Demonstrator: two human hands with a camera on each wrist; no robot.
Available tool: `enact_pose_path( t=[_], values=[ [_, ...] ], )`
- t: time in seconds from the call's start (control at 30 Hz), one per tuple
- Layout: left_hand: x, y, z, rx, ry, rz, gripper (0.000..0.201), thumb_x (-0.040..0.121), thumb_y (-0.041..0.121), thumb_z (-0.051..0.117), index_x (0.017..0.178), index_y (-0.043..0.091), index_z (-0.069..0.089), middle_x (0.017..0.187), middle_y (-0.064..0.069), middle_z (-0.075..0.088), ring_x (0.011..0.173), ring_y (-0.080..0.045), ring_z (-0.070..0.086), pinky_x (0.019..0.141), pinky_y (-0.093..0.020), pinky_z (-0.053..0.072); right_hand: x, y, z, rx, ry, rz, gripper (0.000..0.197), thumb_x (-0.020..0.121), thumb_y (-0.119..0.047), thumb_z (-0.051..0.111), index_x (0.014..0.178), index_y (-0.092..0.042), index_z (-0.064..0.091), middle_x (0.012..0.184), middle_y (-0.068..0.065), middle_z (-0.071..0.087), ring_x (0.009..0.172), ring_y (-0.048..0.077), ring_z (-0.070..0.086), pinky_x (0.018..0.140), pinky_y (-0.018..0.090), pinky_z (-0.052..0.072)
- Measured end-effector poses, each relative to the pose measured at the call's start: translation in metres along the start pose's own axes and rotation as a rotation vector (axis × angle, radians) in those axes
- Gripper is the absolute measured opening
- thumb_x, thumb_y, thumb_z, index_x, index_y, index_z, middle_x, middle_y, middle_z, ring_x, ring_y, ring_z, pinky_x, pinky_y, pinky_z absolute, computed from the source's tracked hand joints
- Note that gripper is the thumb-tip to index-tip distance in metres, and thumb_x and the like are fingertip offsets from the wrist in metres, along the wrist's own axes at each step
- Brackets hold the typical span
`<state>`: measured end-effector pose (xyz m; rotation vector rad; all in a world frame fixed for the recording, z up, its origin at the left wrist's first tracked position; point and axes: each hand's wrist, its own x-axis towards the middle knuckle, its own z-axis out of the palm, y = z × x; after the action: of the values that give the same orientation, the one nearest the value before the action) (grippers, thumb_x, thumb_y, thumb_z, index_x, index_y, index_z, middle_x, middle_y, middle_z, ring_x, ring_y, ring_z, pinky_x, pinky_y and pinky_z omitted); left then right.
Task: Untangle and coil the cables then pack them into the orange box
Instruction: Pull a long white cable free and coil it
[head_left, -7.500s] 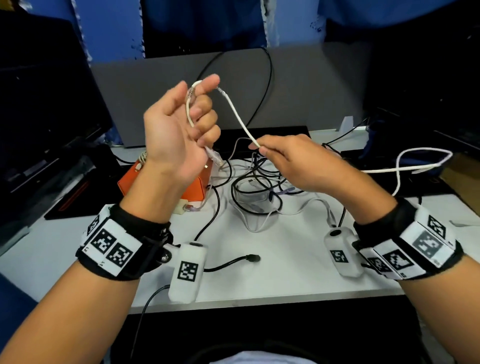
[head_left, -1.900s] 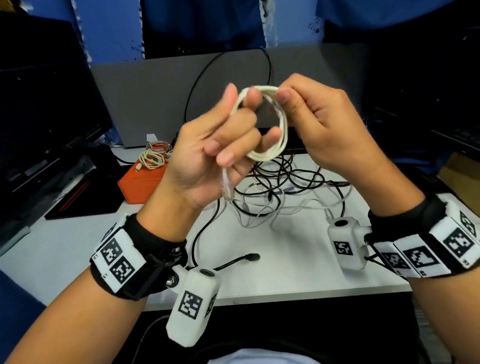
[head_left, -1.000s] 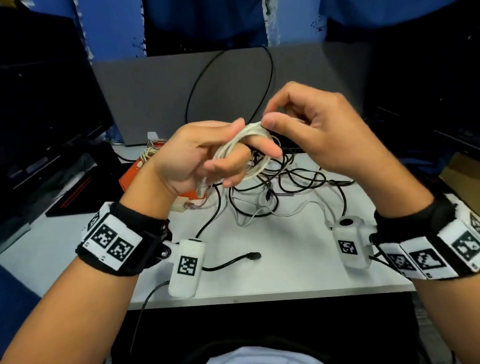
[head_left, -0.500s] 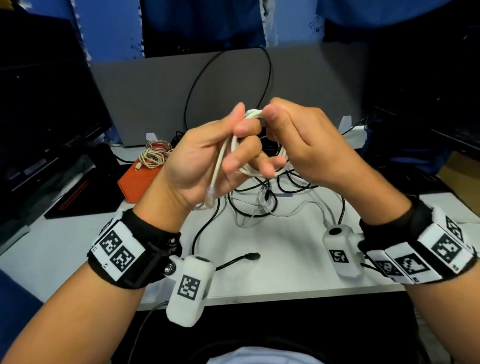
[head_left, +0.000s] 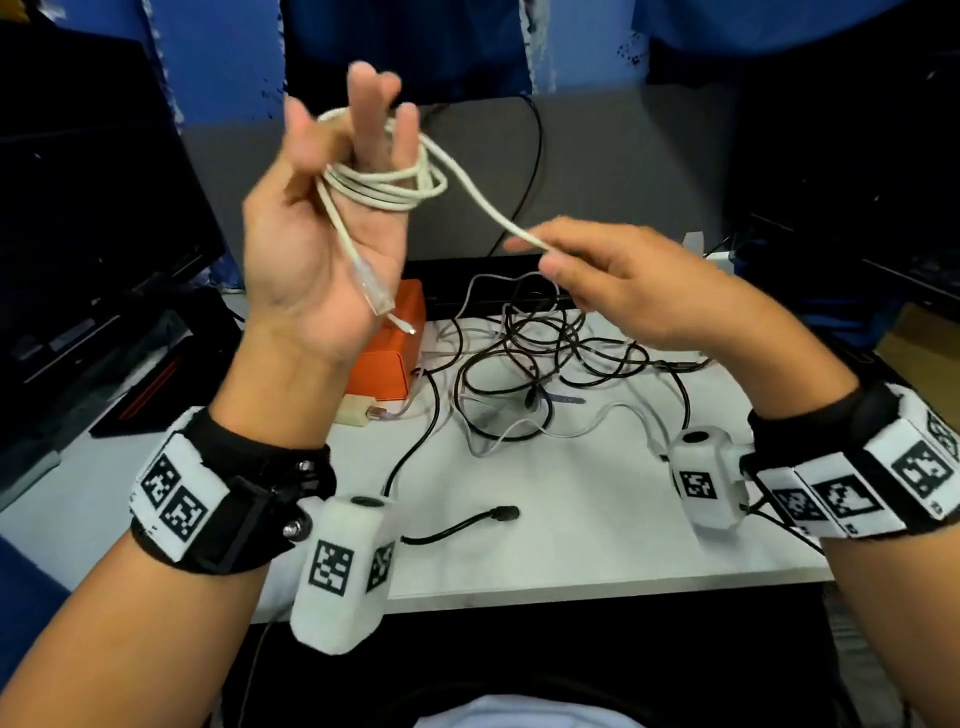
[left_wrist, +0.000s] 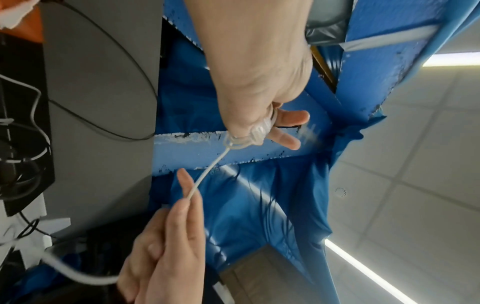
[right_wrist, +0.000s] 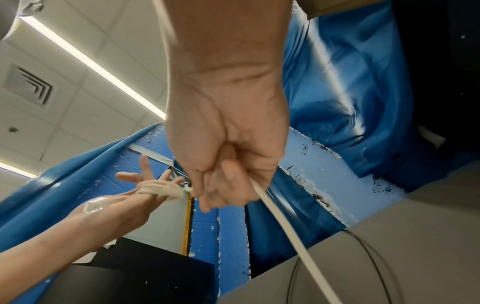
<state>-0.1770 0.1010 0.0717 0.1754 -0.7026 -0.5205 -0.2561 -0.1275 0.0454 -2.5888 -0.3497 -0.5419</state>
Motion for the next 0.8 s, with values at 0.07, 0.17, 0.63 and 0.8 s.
enact_pose_path(
  t=[0.07, 0.17, 0.63, 0.8],
  values=[
    [0.005, 0.003, -0.01, 0.226, 0.08, 0.062, 0.045, 0.113, 0.025, 0.028, 0.116, -0.007, 0.06, 0.106, -0.019, 0.075, 0.1, -0.021, 0.071, 0.111, -0.035, 0.044, 0.0, 0.0, 0.004, -0.036, -0.14, 0.002, 0.041, 0.108, -0.043, 0.045, 0.142, -0.065, 0.041, 0.09, -0.009, 0.068, 0.078, 0.013, 0.062, 0.082, 0.043, 0.055],
    [0.007, -0.015, -0.02, 1.038, 0.234, 0.207, 0.039, 0.113, 0.028, 0.03, 0.125, 0.003, 0.057, 0.129, -0.001, 0.071, 0.077, -0.011, 0.07, 0.109, -0.034, 0.047, -0.001, -0.011, 0.014, -0.048, -0.268, -0.058, 0.047, 0.108, -0.042, 0.046, 0.147, -0.064, 0.033, 0.089, -0.032, 0.068, 0.075, 0.0, 0.059, 0.077, 0.015, 0.047],
    [-0.004, -0.003, -0.03, 1.572, -0.252, -0.653, 0.043, 0.106, 0.044, 0.044, 0.111, 0.01, 0.07, 0.06, -0.001, 0.037, 0.058, -0.02, 0.032, 0.057, -0.033, 0.031, 0.004, -0.002, 0.01, 0.175, 0.254, -0.004, 0.023, 0.091, -0.041, 0.074, 0.084, -0.02, 0.07, 0.056, -0.009, 0.045, 0.056, 0.006, 0.038, 0.056, 0.023, 0.032],
    [-0.003, 0.009, -0.035, 1.199, -0.316, -0.567, 0.031, 0.102, 0.033, 0.049, 0.092, 0.006, 0.06, 0.052, 0.004, 0.032, 0.058, -0.04, 0.024, 0.068, -0.03, 0.049, 0.008, 0.012, 0.004, 0.117, 0.171, -0.012, 0.019, 0.097, -0.041, 0.068, 0.091, -0.023, 0.07, 0.065, -0.006, 0.051, 0.061, 0.006, 0.043, 0.059, 0.027, 0.035]
  ],
)
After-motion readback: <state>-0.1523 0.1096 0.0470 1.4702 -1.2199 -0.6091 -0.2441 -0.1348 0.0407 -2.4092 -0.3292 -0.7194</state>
